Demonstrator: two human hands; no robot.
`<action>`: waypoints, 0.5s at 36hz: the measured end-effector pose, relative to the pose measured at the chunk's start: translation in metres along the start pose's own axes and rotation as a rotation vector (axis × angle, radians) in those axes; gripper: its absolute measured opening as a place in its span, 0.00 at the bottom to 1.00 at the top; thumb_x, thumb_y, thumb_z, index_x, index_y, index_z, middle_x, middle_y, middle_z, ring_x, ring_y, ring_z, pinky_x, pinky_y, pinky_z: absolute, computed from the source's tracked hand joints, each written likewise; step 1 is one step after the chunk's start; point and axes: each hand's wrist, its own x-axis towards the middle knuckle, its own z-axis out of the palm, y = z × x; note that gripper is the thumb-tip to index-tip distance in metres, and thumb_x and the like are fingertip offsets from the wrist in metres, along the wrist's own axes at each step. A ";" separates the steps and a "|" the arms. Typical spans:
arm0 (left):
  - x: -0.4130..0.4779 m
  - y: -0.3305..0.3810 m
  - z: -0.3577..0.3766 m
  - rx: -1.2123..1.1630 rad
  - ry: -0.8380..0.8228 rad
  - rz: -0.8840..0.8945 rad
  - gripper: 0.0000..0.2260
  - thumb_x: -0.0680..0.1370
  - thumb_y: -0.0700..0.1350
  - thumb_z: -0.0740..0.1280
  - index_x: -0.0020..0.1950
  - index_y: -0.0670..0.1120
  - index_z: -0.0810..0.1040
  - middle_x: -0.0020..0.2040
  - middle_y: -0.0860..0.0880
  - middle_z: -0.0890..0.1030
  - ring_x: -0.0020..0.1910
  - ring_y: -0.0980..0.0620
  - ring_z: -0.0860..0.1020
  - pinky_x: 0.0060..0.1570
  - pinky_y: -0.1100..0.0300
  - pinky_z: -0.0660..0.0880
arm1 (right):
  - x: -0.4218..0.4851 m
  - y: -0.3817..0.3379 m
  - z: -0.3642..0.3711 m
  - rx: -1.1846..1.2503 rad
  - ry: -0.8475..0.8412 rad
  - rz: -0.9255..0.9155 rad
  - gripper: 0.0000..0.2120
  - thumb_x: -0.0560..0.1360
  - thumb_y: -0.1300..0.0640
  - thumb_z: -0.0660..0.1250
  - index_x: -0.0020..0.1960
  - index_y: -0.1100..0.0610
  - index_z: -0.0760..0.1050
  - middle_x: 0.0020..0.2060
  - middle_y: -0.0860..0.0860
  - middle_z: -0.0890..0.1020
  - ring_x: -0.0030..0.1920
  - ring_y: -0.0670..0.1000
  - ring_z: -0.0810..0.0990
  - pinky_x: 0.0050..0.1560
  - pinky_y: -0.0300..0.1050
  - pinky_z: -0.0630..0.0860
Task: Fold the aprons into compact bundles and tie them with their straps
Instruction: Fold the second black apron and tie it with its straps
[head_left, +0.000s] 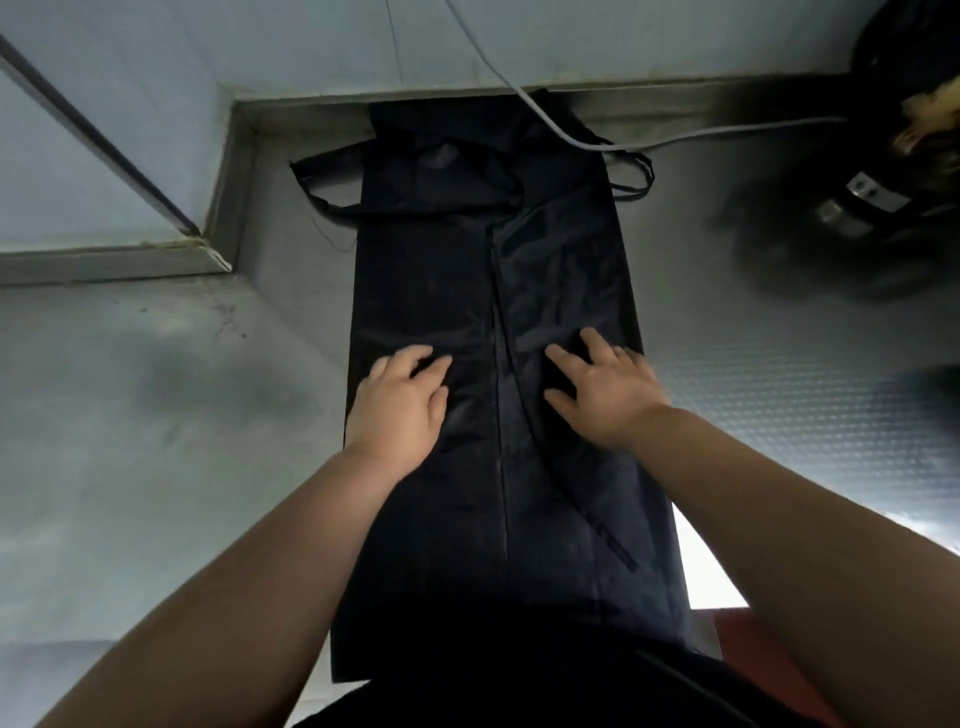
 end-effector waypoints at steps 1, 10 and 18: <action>-0.009 0.004 0.001 0.006 -0.015 -0.013 0.17 0.79 0.44 0.64 0.68 0.47 0.74 0.68 0.45 0.71 0.64 0.42 0.70 0.61 0.46 0.70 | -0.006 0.003 0.005 0.011 -0.009 -0.007 0.28 0.80 0.41 0.50 0.77 0.44 0.47 0.77 0.55 0.46 0.75 0.59 0.52 0.75 0.52 0.46; -0.062 0.022 0.008 -0.020 -0.011 -0.168 0.17 0.80 0.47 0.61 0.68 0.50 0.73 0.70 0.50 0.70 0.68 0.47 0.66 0.66 0.50 0.64 | -0.040 -0.001 0.024 0.139 0.066 -0.073 0.21 0.81 0.46 0.54 0.73 0.49 0.64 0.70 0.53 0.64 0.66 0.56 0.68 0.68 0.49 0.61; -0.045 0.064 0.001 -0.298 -0.167 -0.160 0.23 0.80 0.55 0.58 0.75 0.58 0.59 0.73 0.51 0.61 0.70 0.48 0.62 0.68 0.49 0.65 | -0.038 0.000 0.010 0.387 -0.023 -0.070 0.20 0.81 0.61 0.53 0.72 0.52 0.65 0.69 0.55 0.67 0.67 0.55 0.69 0.65 0.40 0.65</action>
